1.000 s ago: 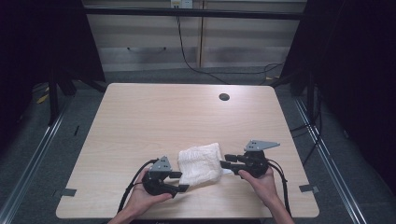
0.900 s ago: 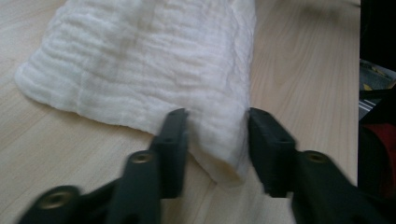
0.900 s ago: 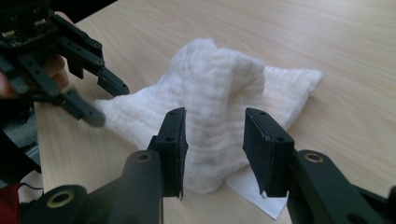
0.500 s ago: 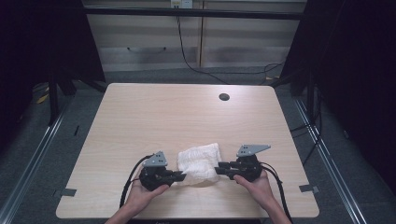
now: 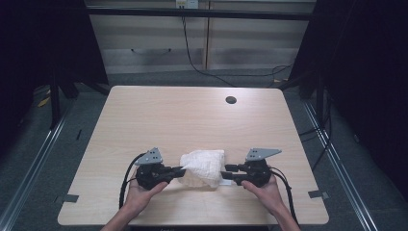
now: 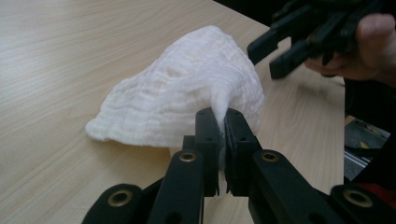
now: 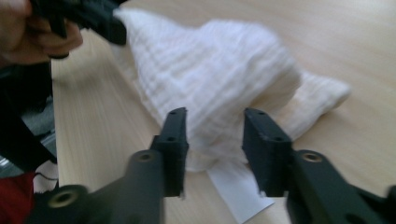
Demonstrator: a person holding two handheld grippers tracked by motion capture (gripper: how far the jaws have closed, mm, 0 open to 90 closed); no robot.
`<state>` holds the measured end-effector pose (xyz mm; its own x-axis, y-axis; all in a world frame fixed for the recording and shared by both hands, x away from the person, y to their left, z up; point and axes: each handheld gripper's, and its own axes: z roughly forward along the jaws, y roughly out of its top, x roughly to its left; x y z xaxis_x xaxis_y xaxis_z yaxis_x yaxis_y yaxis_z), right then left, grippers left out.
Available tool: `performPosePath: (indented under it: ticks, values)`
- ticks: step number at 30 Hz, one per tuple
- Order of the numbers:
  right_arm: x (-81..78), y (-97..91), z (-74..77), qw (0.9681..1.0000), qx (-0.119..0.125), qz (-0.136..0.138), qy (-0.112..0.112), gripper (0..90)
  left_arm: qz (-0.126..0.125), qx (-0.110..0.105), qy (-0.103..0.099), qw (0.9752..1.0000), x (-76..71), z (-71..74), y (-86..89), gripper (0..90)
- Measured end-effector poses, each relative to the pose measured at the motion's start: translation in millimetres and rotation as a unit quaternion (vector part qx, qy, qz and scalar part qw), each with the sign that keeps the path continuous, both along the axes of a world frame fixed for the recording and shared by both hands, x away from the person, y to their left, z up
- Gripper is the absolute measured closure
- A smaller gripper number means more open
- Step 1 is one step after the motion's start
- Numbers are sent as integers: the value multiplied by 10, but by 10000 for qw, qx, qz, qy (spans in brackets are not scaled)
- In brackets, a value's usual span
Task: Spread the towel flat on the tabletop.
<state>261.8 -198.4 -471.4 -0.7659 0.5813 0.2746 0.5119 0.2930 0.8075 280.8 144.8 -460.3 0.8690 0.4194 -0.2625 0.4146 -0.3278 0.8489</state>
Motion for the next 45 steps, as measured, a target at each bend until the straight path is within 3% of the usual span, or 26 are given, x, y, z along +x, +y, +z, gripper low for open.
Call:
performPosePath:
  ticks: [1, 4, 9, 11, 12, 13, 15, 17, 19, 23, 24, 27, 28, 30, 34, 37, 39, 40, 41, 43, 44, 45]
  values:
    - [-16, 74, -72, 9998, -124, 167, 21, 530, 10, 5, -26, 10000, -1, 9, 5, 857]
    - [-22, 164, -122, 9992, -286, 269, 48, 474, 76, -106, 0, 9999, 6, 24, 25, 857]
    - [9, 250, -183, 9988, -459, 177, -11, 412, 122, -164, 8, 9998, 23, 51, 58, 856]
    - [37, 281, -205, 9981, -588, 104, -117, 455, 110, -190, -53, 9997, 30, 76, 69, 855]
    - [71, 288, -227, 9979, -624, 78, -150, 616, 121, -210, -48, 9997, 30, 84, 71, 854]
    - [71, 288, -227, 9979, -624, 78, -150, 616, 132, -214, -67, 9997, 27, 96, 77, 854]
    - [89, 271, -214, 9983, -534, 16, -240, 791, 136, -213, -90, 9996, 29, 109, 96, 854]
    - [81, 244, -154, 9985, -424, 8, -348, 868, 138, -233, -82, 9996, 34, 114, 111, 854]
    - [46, 176, -3, 9983, -253, -108, -508, 879, 148, -216, -105, 9996, 40, 120, 123, 854]
    - [20, 127, 122, 9982, -123, -139, -567, 879, 126, -233, -154, 9995, 26, 161, 123, 853]
    - [-4, 99, 232, 9982, -45, -130, -584, 880, 136, -241, -162, 9995, 20, 190, 128, 853]
    - [-32, 95, 353, 9977, -49, -115, -666, 880, 88, -285, -258, 9992, 7, 283, 130, 853]
    - [-57, 87, 483, 9972, -84, -134, -730, 880, 70, -306, -282, 9991, 3, 316, 127, 853]
    - [-64, 85, 531, 9973, -67, -132, -722, 881, 46, -321, -364, 9988, 6, 401, 113, 853]
    - [-106, 72, 806, 9974, -115, -119, -696, 880, 59, -467, -489, 9977, 27, 612, 94, 854]
    - [-73, 38, 890, 9982, -54, -77, -600, 876, 80, -518, -535, 9972, 71, 695, 90, 854]
    - [-22, 16, 850, 9988, 19, -45, -488, 873, 114, -430, -445, 9980, 147, 652, 71, 854]
    - [74, 11, 715, 9993, 25, -109, -351, 872, 136, -397, -350, 9985, 189, 602, 54, 854]
    - [74, 11, 715, 9993, 25, -109, -351, 872, 183, -330, -266, 9989, 229, 541, 41, 854]
    - [185, 23, 564, 9994, -114, -155, -274, 869, 205, -151, -158, 9996, 285, 427, 14, 854]
    - [301, 24, 423, 9997, -58, -199, -129, 845, 244, -40, -90, 9997, 321, 347, 6, 854]
    - [301, 24, 423, 9997, -58, -199, -129, 845, 255, 12, -27, 9997, 355, 284, 9, 854]
